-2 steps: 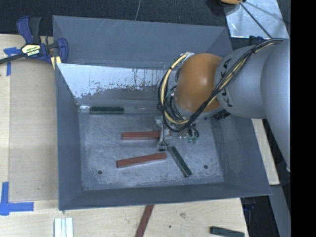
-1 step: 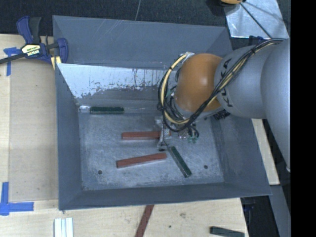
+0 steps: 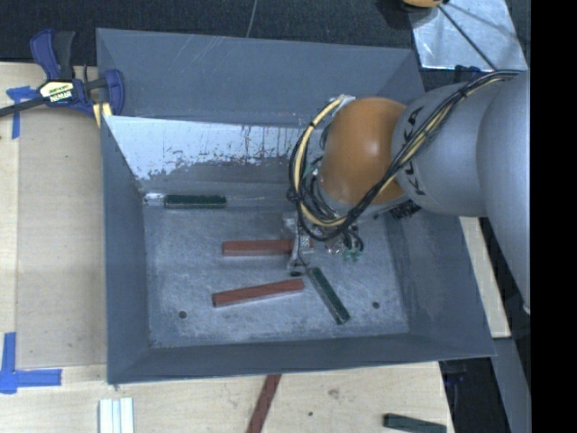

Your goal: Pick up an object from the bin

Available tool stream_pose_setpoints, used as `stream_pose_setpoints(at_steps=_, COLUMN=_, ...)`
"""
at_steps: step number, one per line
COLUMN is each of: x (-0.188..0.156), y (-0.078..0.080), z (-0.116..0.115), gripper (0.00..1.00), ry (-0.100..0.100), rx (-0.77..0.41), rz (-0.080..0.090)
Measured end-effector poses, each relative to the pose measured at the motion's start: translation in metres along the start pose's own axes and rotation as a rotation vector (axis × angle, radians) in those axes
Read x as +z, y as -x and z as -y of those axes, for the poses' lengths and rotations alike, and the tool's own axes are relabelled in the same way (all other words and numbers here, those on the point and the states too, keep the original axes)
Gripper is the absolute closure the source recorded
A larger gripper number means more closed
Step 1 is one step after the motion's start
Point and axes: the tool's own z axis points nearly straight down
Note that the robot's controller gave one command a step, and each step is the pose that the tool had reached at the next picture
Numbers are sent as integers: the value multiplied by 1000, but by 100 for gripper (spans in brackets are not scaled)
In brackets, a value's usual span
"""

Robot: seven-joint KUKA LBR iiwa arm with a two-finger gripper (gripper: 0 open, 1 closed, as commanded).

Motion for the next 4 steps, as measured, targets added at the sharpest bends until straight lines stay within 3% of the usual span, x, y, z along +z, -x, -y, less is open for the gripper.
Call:
stream_pose_setpoints(at_steps=1, x=-38, y=-14, z=1, gripper=100, ry=-1, rx=-138, rz=2)
stream_pose_setpoints(at_steps=2, x=-145, y=-8, z=9, gripper=100, ry=0, rx=-221, rz=-1)
stream_pose_setpoints(at_steps=3, x=-145, y=-8, z=9, gripper=0, ry=0, rx=-220, rz=-2)
stream_pose_setpoints(at_steps=4, x=-145, y=-8, z=9, gripper=0, ry=0, rx=-219, rz=-2)
